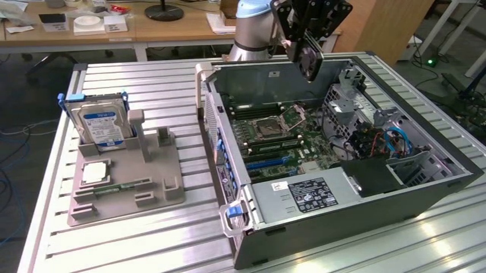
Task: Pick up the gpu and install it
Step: 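Pick up the gpu and move the gpu toward the slot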
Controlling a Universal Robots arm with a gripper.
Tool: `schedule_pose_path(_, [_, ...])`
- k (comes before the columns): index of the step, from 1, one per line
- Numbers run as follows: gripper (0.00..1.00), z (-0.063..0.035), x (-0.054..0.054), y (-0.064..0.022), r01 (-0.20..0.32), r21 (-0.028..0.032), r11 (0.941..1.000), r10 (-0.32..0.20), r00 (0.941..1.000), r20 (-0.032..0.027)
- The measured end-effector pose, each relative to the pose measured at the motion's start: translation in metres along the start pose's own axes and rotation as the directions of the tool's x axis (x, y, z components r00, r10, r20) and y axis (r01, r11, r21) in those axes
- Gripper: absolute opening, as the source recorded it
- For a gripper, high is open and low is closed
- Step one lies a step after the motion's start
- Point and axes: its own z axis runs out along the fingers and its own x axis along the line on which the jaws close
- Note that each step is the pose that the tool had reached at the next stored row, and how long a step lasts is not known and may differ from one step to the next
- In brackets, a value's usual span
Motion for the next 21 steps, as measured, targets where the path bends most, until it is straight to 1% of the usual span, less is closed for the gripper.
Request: schedule_pose_path(21, [0.28, 0.0005, -0.03, -0.0006, 0.0, -0.0053, 1.0, 0.0, 1.0, 0.0001])
